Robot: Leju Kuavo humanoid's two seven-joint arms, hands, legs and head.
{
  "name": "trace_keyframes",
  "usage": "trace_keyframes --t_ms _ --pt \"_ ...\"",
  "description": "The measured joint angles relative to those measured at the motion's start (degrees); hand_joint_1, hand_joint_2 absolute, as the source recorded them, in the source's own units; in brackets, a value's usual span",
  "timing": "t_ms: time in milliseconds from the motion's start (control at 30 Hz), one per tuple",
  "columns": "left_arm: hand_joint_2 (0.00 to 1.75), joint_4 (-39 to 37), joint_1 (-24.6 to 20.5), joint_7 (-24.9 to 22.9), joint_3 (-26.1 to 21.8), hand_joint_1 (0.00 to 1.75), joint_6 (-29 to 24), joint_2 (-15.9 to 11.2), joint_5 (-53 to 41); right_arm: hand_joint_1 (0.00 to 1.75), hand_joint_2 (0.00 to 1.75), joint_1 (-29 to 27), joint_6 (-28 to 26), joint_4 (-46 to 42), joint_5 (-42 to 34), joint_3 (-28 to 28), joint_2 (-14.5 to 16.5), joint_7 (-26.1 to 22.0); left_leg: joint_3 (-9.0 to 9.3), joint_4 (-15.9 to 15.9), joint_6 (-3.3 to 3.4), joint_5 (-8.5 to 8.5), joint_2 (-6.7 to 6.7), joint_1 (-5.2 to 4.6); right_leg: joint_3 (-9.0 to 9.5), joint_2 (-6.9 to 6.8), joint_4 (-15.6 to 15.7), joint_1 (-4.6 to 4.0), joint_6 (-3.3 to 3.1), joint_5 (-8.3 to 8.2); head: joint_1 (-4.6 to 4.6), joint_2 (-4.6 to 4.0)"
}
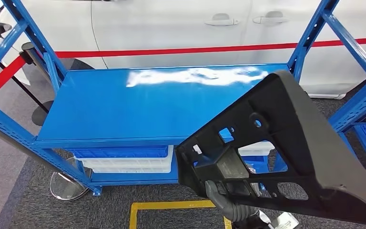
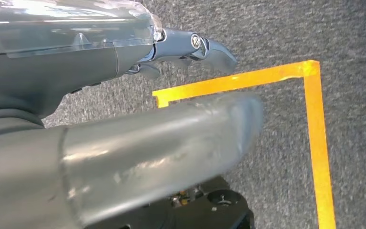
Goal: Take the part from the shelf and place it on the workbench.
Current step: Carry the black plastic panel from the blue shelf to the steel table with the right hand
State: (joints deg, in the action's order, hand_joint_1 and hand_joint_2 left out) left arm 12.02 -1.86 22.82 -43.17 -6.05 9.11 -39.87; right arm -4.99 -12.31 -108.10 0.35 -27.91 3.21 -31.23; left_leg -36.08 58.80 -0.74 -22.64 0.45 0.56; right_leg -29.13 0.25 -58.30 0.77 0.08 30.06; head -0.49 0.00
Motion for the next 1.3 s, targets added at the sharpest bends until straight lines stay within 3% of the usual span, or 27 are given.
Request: trace_keyframes --t_ms 33,67,167,200,233,267,333,400,433,467,533,567,667,700,733,767,800,833,900,967,1033,1067,1133,1200,1233,1267,1300 --pt "0.00 0.00 0.05 -0.01 -0.05 0.00 0.00 0.00 0.00 1.75 1.75 -0.03 0.01 -0.09 0.00 0.01 -0.01 -0.02 -0.43 0.38 -0.35 -0.55 -0.05 0.10 -0.50 -0.09 0.08 0.04 -0.58 -0.53 0.04 0.00" --pt "0.00 0.00 0.12 -0.04 -0.10 0.00 0.01 0.01 0.00 1.75 1.75 -0.07 0.01 -0.17 0.00 0.01 -0.01 -0.05 -1.04 1.56 -0.63 -2.14 -0.12 0.20 -1.10 -0.20 0.21 0.13 -1.15 -1.17 -0.04 0.00" --pt "0.00 0.00 0.17 -0.19 -0.15 0.00 0.05 0.05 -0.01 1.75 1.75 -0.56 0.04 -0.28 0.02 0.03 -0.02 -0.09 -3.34 10.57 -1.23 -10.23 -0.18 0.31 -3.31 -0.39 0.19 -0.04 -1.95 -3.02 -0.35 0.00" --pt "0.00 0.00 0.18 -0.24 -0.15 0.00 0.07 0.07 0.00 1.75 1.75 -0.87 0.05 -0.28 0.02 0.04 -0.03 -0.09 -3.60 13.62 -1.35 -11.59 -0.18 0.32 -4.14 -0.44 0.08 -0.17 -1.97 -3.61 -0.37 0.00" --pt "0.00 0.00 0.17 -0.28 -0.16 0.00 0.07 0.07 0.01 1.75 1.75 -1.22 0.05 -0.27 0.02 0.07 -0.03 -0.11 -3.16 15.26 -1.36 -11.54 -0.18 0.32 -5.01 -0.48 -0.07 -0.28 -1.95 -4.17 -0.38 0.00" --pt "0.00 0.00 0.16 -0.32 -0.16 0.00 0.07 0.07 0.02 1.75 1.75 -1.61 0.07 -0.27 0.02 0.11 -0.04 -0.16 -1.86 15.11 -1.26 -10.42 -0.18 0.30 -5.87 -0.50 -0.25 -0.38 -1.90 -4.70 -0.38 0.00" --pt "0.00 0.01 0.10 -0.35 -0.17 0.00 0.08 0.07 0.00 1.75 1.75 -2.37 0.23 -0.29 0.03 0.28 -0.04 -0.38 3.60 9.11 -0.59 -7.93 -0.23 0.17 -7.34 -0.51 -0.59 -0.53 -1.69 -5.74 -0.39 0.00" --pt "0.00 0.02 -0.09 -0.35 -0.19 0.00 0.09 0.07 -0.10 1.75 1.75 -3.21 0.65 -0.48 0.22 0.68 -0.04 -0.72 9.30 0.98 0.23 -8.17 -0.27 -0.19 -8.12 -0.53 -0.71 -0.68 -1.21 -6.77 -0.36 0.00" --pt "0.00 0.02 -0.15 -0.35 -0.22 0.00 0.10 0.08 -0.19 1.75 1.75 -3.66 0.96 -0.60 0.45 0.96 -0.04 -0.95 10.74 -1.48 0.58 -8.69 -0.29 -0.42 -8.21 -0.58 -0.62 -0.66 -0.86 -7.28 -0.42 0.00" --pt "0.00 0.02 -0.18 -0.39 -0.28 0.00 0.10 0.08 -0.32 1.75 1.75 -4.12 1.24 -0.70 0.71 1.26 -0.04 -1.16 11.07 -2.50 0.84 -8.74 -0.28 -0.62 -8.21 -0.63 -0.43 -0.62 -0.48 -7.81 -0.52 0.00" --pt "0.00 0.02 -0.13 -0.52 -0.51 0.00 0.12 0.14 -0.67 1.75 1.75 -5.23 1.58 -0.75 1.05 2.02 -0.04 -1.61 10.45 -3.00 1.59 -7.49 -0.15 -0.46 -8.31 -0.58 -0.33 -0.48 0.27 -8.03 -0.74 0.00" --pt "0.00 0.02 -0.11 -0.64 -0.66 0.00 0.13 0.16 -0.82 1.75 1.75 -5.85 1.62 -0.75 1.08 2.45 -0.06 -1.78 9.95 -3.25 2.08 -6.73 -0.02 -0.32 -8.64 -0.47 -1.12 -0.44 0.57 -6.65 -0.68 0.00" --pt "0.00 0.02 -0.08 -0.96 -1.05 0.00 0.15 0.20 -0.94 1.75 1.75 -7.38 1.63 -0.73 1.05 3.72 -0.11 -2.09 7.55 -3.34 2.88 -4.57 0.28 -0.26 -10.62 -0.26 -9.25 -0.18 1.28 1.84 -0.22 0.00" --pt "0.00 0.02 -0.07 -1.00 -1.13 0.00 0.15 0.20 -0.94 1.75 1.75 -7.71 1.63 -0.73 1.05 4.05 -0.13 -2.14 6.60 -3.17 2.83 -3.90 0.33 -0.29 -11.07 -0.27 -12.61 -0.07 1.51 3.41 -0.17 0.00" --pt "0.00 0.02 -0.06 -1.01 -1.16 0.00 0.16 0.20 -0.93 1.75 1.75 -7.97 1.63 -0.73 1.05 4.30 -0.15 -2.17 5.58 -2.92 2.73 -3.25 0.38 -0.29 -10.97 -0.28 -14.90 0.05 1.72 3.49 -0.18 0.00" --pt "0.00 0.02 -0.05 -1.02 -1.19 0.00 0.16 0.20 -0.93 1.75 1.75 -8.15 1.64 -0.73 1.05 4.50 -0.16 -2.20 4.53 -2.55 2.56 -2.68 0.41 -0.26 -10.06 -0.28 -15.45 0.17 1.88 2.32 -0.17 0.00" --pt "0.00 0.02 -0.05 -1.02 -1.20 0.00 0.18 0.22 -0.93 1.75 1.75 -8.27 1.64 -0.73 1.05 4.69 -0.17 -2.21 3.40 -2.06 2.34 -2.21 0.42 -0.19 -8.13 -0.30 -14.00 0.32 1.99 0.60 -0.17 0.00" --pt "0.00 0.02 -0.07 -1.03 -1.21 0.00 0.20 0.23 -0.93 1.75 1.75 -8.33 1.64 -0.73 1.05 4.82 -0.17 -2.22 2.43 -1.45 2.09 -1.86 0.42 -0.13 -5.38 -0.30 -10.79 0.48 2.05 -0.54 -0.17 0.00" --pt "0.00 0.02 -0.09 -1.03 -1.22 0.00 0.23 0.26 -0.94 1.75 1.75 -8.38 1.66 -0.74 1.04 5.01 -0.18 -2.23 0.97 -0.24 1.46 -1.33 0.34 -0.18 -0.09 -0.23 -3.33 0.38 1.75 0.00 -0.16 0.00" --pt "0.00 0.02 -0.05 -1.03 -1.22 0.00 0.24 0.26 -0.94 1.75 1.75 -8.48 1.67 -0.75 1.03 5.18 -0.19 -2.28 0.39 0.27 0.72 -0.65 0.27 -0.27 1.61 -0.15 -0.12 0.03 0.93 1.26 -0.09 0.00" --pt "0.00 0.02 0.13 -1.03 -1.23 0.00 0.24 0.25 -0.94 1.75 1.75 -8.55 1.67 -0.75 1.02 5.30 -0.20 -2.32 -0.04 0.38 -0.05 -0.30 0.18 -0.12 0.75 -0.28 -0.02 -0.01 -0.23 0.44 0.04 0.00" --pt "0.00 0.02 0.20 -1.04 -1.25 0.00 0.24 0.25 -0.94 1.75 1.75 -8.57 1.67 -0.75 1.02 5.32 -0.19 -2.33 -0.53 1.11 -0.38 -1.45 0.13 0.01 0.10 -0.37 0.05 0.03 -0.83 -0.21 0.00 0.00" --pt "0.00 0.02 0.30 -1.09 -1.26 0.00 0.28 0.24 -1.00 1.75 1.75 -8.70 1.74 -0.76 1.03 5.37 -0.18 -2.36 -1.98 5.34 -0.94 -6.62 0.04 0.21 -1.52 -0.55 0.12 0.10 -1.68 -1.64 -0.17 0.00" --pt "0.00 0.02 0.34 -1.14 -1.26 0.00 0.36 0.24 -1.09 1.75 1.75 -9.04 1.81 -0.76 1.03 5.51 -0.17 -2.37 -3.16 12.06 -1.29 -11.49 0.04 0.25 -3.29 -0.57 -0.01 -0.06 -1.91 -2.98 -0.33 0.00" --pt "0.00 0.02 0.34 -1.15 -1.26 0.00 0.41 0.23 -1.13 1.75 1.75 -9.23 1.83 -0.75 1.03 5.62 -0.17 -2.37 -3.07 14.54 -1.34 -12.04 0.04 0.25 -4.25 -0.59 -0.15 -0.16 -1.91 -3.64 -0.33 0.00" --pt "0.00 0.02 0.33 -1.16 -1.26 0.00 0.48 0.21 -1.14 1.75 1.75 -9.40 1.83 -0.75 1.03 5.73 -0.17 -2.37 -2.27 15.52 -1.29 -11.31 0.04 0.24 -5.23 -0.60 -0.33 -0.25 -1.87 -4.28 -0.34 0.00" --pt "0.00 0.02 0.32 -1.16 -1.26 0.00 0.56 0.19 -1.19 1.75 1.75 -9.55 1.83 -0.77 1.03 5.83 -0.17 -2.38 -0.51 14.51 -1.11 -9.72 0.02 0.22 -6.16 -0.61 -0.52 -0.32 -1.79 -4.88 -0.34 0.00"
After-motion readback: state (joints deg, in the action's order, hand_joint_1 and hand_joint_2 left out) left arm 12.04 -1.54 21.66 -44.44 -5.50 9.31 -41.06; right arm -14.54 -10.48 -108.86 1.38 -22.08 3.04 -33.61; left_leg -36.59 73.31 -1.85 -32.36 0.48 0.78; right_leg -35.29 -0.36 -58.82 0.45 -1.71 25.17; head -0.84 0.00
